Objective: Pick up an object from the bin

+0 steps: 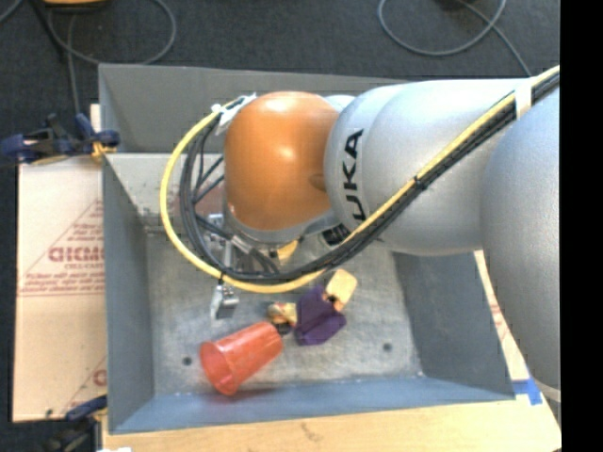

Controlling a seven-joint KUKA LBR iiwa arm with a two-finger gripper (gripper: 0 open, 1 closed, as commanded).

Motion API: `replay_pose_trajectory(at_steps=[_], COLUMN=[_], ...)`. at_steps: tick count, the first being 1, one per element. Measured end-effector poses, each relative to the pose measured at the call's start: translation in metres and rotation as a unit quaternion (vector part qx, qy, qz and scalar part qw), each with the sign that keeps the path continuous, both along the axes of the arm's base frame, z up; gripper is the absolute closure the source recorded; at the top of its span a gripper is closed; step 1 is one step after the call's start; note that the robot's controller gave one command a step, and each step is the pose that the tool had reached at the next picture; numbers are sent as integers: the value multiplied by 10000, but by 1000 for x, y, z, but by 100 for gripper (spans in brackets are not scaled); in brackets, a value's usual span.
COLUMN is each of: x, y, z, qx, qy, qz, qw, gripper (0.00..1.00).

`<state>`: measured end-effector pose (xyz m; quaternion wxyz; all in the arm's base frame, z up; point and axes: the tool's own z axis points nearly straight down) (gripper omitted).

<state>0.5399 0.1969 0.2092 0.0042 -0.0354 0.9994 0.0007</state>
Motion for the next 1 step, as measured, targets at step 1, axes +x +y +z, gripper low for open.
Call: replay_pose_trajectory(at_steps=[1], x=[-23], y=[-29], z=[-45], qx=[-6], qy=[20], qz=[1153], qw=[9933], gripper=[0])
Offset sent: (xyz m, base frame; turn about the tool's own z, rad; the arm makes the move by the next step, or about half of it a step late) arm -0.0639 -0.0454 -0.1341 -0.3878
